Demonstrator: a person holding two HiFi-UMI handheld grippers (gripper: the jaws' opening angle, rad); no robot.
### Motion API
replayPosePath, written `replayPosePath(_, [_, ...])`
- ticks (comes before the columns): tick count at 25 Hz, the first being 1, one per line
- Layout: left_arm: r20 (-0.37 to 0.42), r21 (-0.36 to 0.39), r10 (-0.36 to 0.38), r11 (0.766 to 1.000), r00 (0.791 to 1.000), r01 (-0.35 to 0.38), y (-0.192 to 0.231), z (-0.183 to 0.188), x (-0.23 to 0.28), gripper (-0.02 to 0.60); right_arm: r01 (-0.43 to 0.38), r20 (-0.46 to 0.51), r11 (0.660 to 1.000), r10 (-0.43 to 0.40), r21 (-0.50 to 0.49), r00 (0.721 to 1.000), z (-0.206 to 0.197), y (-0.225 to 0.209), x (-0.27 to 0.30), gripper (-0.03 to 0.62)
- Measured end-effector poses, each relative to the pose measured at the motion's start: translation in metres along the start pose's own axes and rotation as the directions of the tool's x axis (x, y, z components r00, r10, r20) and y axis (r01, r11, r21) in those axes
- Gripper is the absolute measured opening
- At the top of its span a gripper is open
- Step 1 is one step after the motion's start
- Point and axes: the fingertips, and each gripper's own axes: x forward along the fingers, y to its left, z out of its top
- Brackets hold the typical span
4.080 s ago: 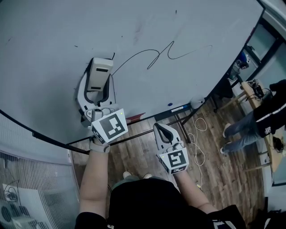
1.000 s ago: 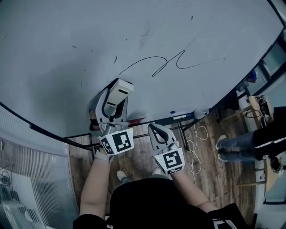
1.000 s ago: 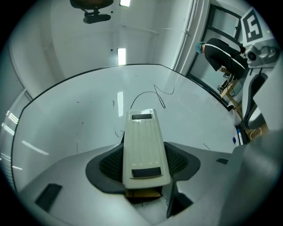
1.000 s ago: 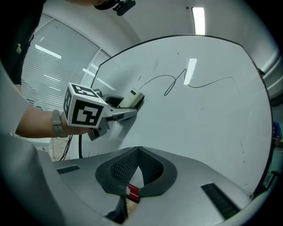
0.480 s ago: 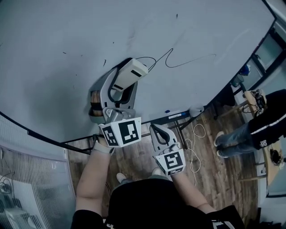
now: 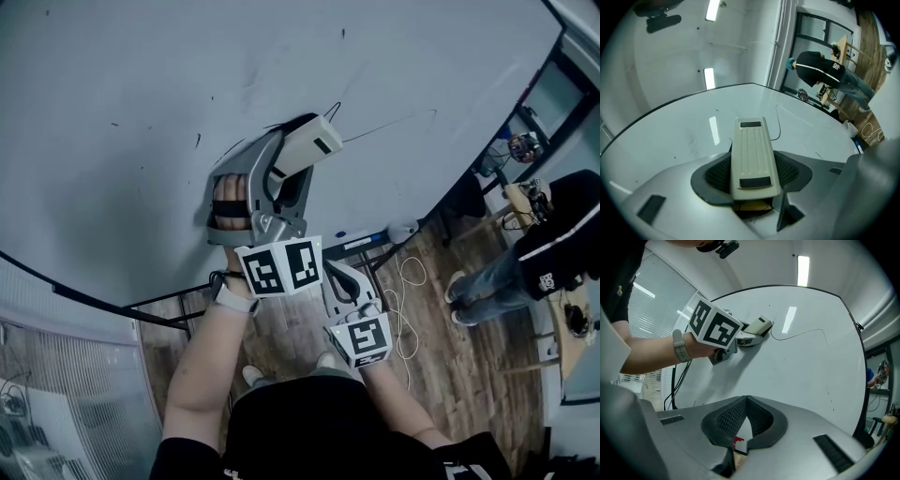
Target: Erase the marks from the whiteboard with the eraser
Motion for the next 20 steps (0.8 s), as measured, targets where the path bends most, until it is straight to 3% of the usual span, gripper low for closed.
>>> replayPosePath(4, [-0.038,-0.004,0.031,1.0,0.999,-0.031,0.007,-0.016,-0.012,0.272,-0.018,-0.005,1.0,0.018,-0.003,1.0,0.0,0.005,0.004,0.026])
replayPosePath(8, [-0.098,-0.064,0.111,0.991,0.989,-0.118,0.031,-0.046,-0.036,0.272,-0.057,-0.006,0.998,0.057,-0.014,0.998,0.002,0.018,0.014,0.026])
replayPosePath(14, [-0.222,-0.208,0.201,0.946,0.954,-0.248,0.057,-0.103,-0.08,0.272,-0.124,-0.003,0.992,0.124,-0.031,0.992,0.005,0.042,0.03,0.026])
replayPosePath(20, [-0.268,-0.312,0.201,0.907,0.942,-0.282,0.064,-0.124,-0.098,0.272,-0.142,-0.008,0.989,0.142,-0.037,0.99,0.003,0.044,0.035,0.026])
